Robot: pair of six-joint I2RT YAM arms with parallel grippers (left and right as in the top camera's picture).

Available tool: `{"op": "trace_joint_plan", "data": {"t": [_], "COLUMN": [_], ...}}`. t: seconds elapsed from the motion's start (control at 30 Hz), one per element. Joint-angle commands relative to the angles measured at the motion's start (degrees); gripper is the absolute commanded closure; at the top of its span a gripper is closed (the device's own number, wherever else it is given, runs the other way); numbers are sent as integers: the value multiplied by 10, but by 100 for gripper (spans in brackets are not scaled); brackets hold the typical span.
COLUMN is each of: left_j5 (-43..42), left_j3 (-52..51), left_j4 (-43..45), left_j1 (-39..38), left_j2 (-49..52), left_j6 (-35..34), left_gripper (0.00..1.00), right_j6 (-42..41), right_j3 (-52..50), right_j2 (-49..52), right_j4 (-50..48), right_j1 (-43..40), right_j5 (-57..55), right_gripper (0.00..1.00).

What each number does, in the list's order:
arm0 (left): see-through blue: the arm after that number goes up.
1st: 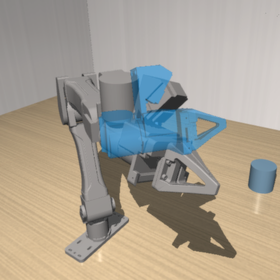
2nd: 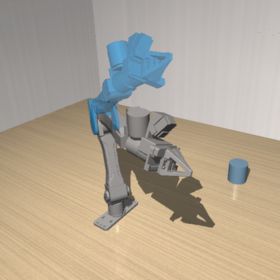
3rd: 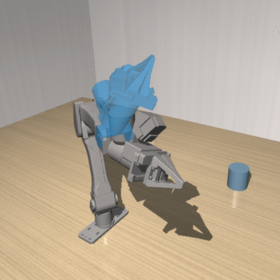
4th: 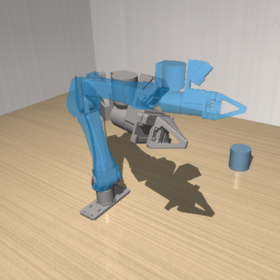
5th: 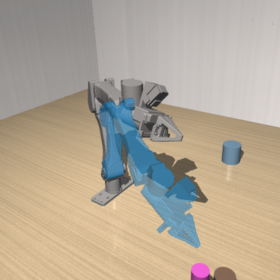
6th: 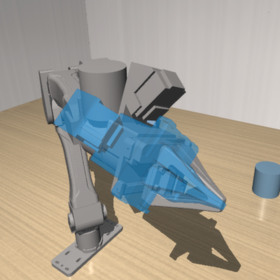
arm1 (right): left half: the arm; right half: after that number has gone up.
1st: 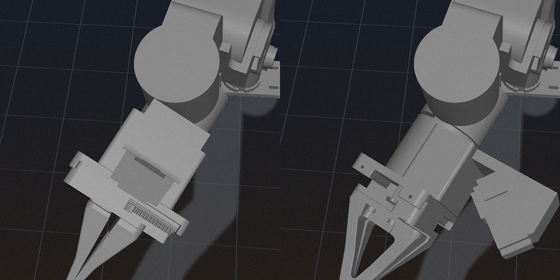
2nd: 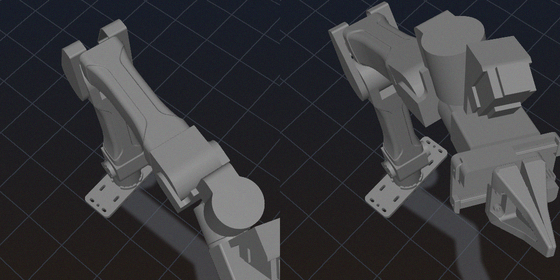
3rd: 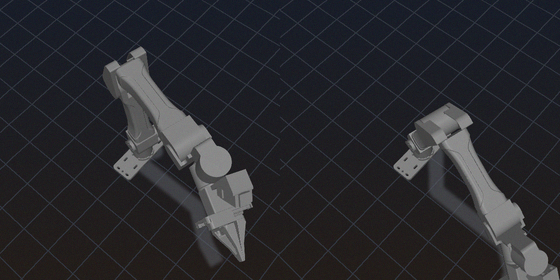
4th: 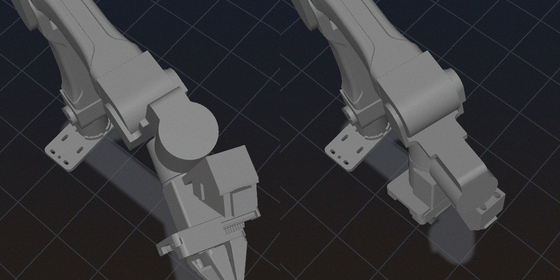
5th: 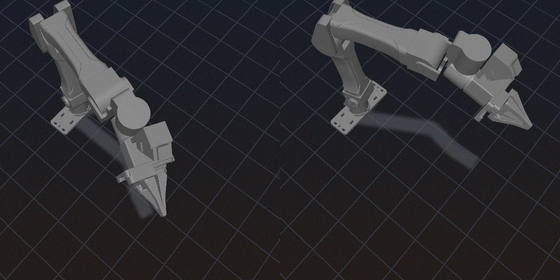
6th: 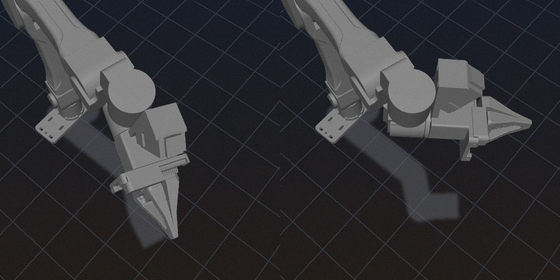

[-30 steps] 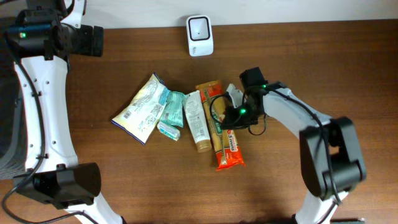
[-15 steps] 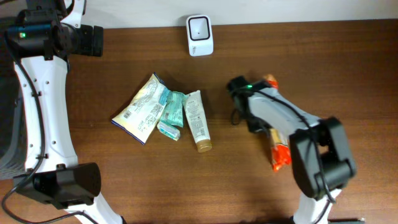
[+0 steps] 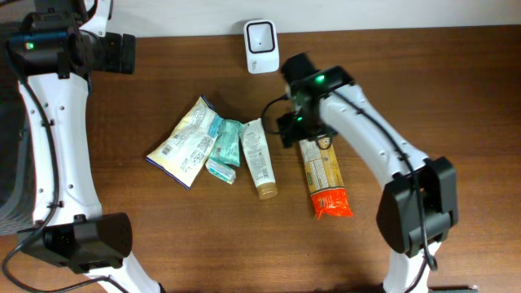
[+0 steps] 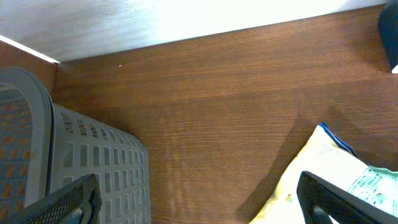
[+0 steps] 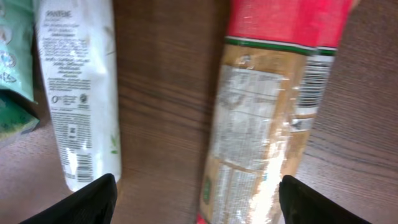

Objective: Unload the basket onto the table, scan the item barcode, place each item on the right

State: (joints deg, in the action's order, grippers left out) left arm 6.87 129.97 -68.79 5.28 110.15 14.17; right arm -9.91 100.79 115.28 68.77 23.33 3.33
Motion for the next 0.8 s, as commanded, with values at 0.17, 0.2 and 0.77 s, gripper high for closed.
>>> {"op": "trace_joint_plan", "data": {"t": [0.17, 0.2, 0.77], "left_j5": [-2, -2, -2], "left_j3": [4, 4, 4], "left_j4": [1, 1, 1], "left_j1": [1, 1, 1], "left_j2": [-2, -2, -2], "left_j6": [9, 9, 9], "left_gripper": [1, 1, 1], "right_j6": [82, 83, 157], "right_j3": [9, 9, -218], "right_j2": [-6, -6, -5], "right_j4": [16, 18, -138], "right_j1": [-140, -157, -216], "right_j5": [116, 116, 223], "right_gripper": [16, 15, 20]}}
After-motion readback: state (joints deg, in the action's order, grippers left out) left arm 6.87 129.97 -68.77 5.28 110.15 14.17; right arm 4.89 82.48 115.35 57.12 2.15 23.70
